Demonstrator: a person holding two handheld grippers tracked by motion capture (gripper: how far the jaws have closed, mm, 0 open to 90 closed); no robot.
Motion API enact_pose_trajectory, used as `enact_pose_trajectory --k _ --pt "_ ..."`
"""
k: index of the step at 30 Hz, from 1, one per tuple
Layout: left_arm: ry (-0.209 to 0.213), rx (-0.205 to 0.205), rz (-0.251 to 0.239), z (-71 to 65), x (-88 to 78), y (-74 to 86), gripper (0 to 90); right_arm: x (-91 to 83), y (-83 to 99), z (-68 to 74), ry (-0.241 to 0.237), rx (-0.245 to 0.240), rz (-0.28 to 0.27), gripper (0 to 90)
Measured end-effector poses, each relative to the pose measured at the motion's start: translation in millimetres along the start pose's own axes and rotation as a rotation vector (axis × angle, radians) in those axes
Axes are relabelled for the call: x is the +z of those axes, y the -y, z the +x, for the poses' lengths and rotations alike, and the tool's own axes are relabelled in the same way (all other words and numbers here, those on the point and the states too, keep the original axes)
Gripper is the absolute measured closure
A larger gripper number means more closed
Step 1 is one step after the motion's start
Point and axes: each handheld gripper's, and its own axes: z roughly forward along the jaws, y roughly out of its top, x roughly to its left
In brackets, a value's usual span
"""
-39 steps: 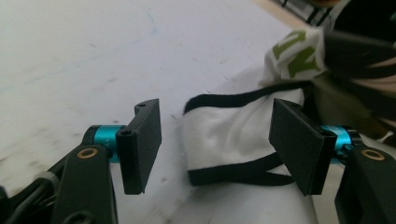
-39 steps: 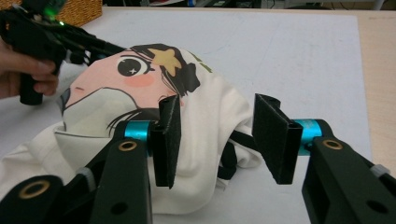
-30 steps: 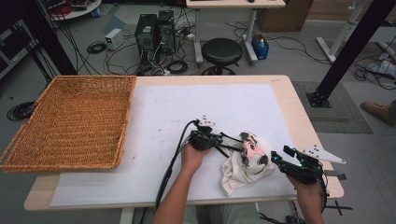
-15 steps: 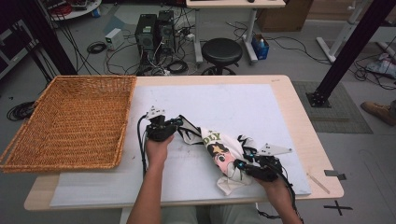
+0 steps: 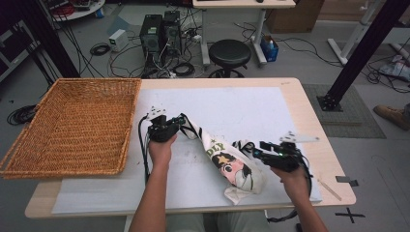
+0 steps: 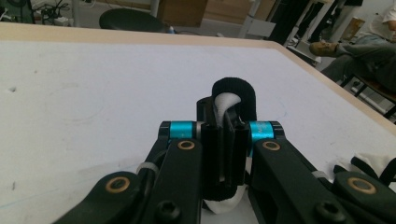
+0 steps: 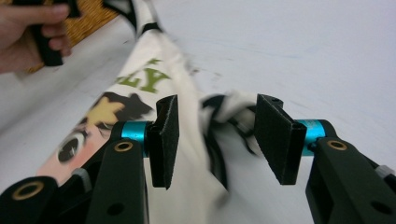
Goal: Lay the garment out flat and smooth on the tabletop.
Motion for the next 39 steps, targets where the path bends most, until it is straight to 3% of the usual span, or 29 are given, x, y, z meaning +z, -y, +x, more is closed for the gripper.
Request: enact_pose_trajectory --k 3,5,6,7,9,11,13,14,16,18,19,21,24,26,28,29,30,31,32,33,34,36,37,39 --pt "-0.011 -0.007 -0.01 1.7 -1.7 -0.5 87.2 44.7 -9.1 17.6 -0.009 -0.108 0.126 52.8" --pt "-0.023 -0.011 -0.013 4.0 -4.8 -1.2 87.2 68.9 -6.8 20.1 -0.01 -0.154 0.24 73.3" --pt "-0.027 -0.009 -0.016 5.3 -6.4 -1.7 87.2 73.0 -5.1 19.9 -0.003 -0.173 0.272 84.2" --pt "-0.035 -0.003 -0.018 6.7 -8.1 -2.4 87.3 70.6 -4.7 19.7 -0.014 -0.181 0.263 85.9" --pt "-0.042 -0.004 -0.016 9.6 -9.9 -2.8 87.3 55.9 -3.5 19.3 0.016 -0.203 0.221 86.7" --pt "-0.024 -0.006 -0.007 9.6 -7.5 -1.9 87.3 34.5 -0.2 11.9 0.08 -0.159 0.136 86.6" --pt "-0.004 0.029 0.004 0.9 0.1 -0.6 86.4 15.2 3.3 0.3 0.17 -0.084 0.047 86.9" --pt "-0.015 0.047 0.004 -4.6 4.2 -0.7 78.5 9.0 4.3 -4.2 0.22 -0.065 0.03 86.5" --pt "-0.024 0.01 0.007 -12.0 10.1 -1.0 52.2 -0.2 5.5 -15.5 0.253 -0.005 0.005 79.3" --pt "-0.018 0.009 0.017 -16.7 10.3 -1.0 48.6 -7.8 5.3 -24.7 0.245 0.047 -0.019 71.5" --pt "-0.016 0.005 0.024 -19.1 9.6 -1.2 47.4 -11.7 5.2 -27.5 0.263 0.059 -0.03 66.4" --pt "0.021 -0.009 0.041 -23.2 8.1 -1.5 45.6 -14.1 6.6 -34.6 0.288 0.099 -0.034 57.4" --pt "0.045 0.004 0.052 -35.7 7.1 -1.2 45.6 -2.9 11.7 -43.5 0.299 0.141 0.031 48.7" --pt "0.076 0.019 0.086 -43.2 10.7 1.2 45.6 9.8 12.2 -46.5 0.238 0.18 0.061 40.4" --pt "0.087 0.029 0.112 -48.8 14.7 4.9 45.6 25.2 9.6 -43.9 0.224 0.15 0.1 43.2" --pt "0.093 0.024 0.117 -50.0 15.3 6.7 45.6 34.2 8.7 -43.2 0.209 0.117 0.132 52.9" --pt "0.094 0.019 0.118 -50.3 14.9 8.0 45.6 42.3 8.0 -42.5 0.176 0.085 0.174 66.9" --pt "0.097 0.009 0.115 -50.1 13.9 9.1 45.6 46.4 6.9 -40.6 0.177 0.022 0.197 83.4" --pt "0.099 0.004 0.113 -49.4 12.2 9.6 45.6 45.1 3.1 -40.1 0.17 -0.045 0.199 84.0" --pt "0.098 -0.002 0.11 -48.8 10.4 10.0 45.6 39.3 -2.9 -41.2 0.187 -0.056 0.166 84.4" --pt "0.097 -0.006 0.109 -48.3 8.8 10.4 45.7 29.9 -9.4 -43.8 0.221 -0.05 0.089 84.4" --pt "0.105 -0.017 0.117 -48.7 7.8 11.8 45.6 9.4 -21.0 -52.9 0.323 0.012 -0.059 84.3" --pt "0.112 -0.018 0.125 -50.2 8.6 13.0 45.6 3.1 -25.0 -57.2 0.376 0.029 -0.094 84.1" --pt "0.139 -0.019 0.147 -56.7 13.4 16.4 45.6 1.3 -28.3 -67.3 0.435 0.058 -0.065 78.3"
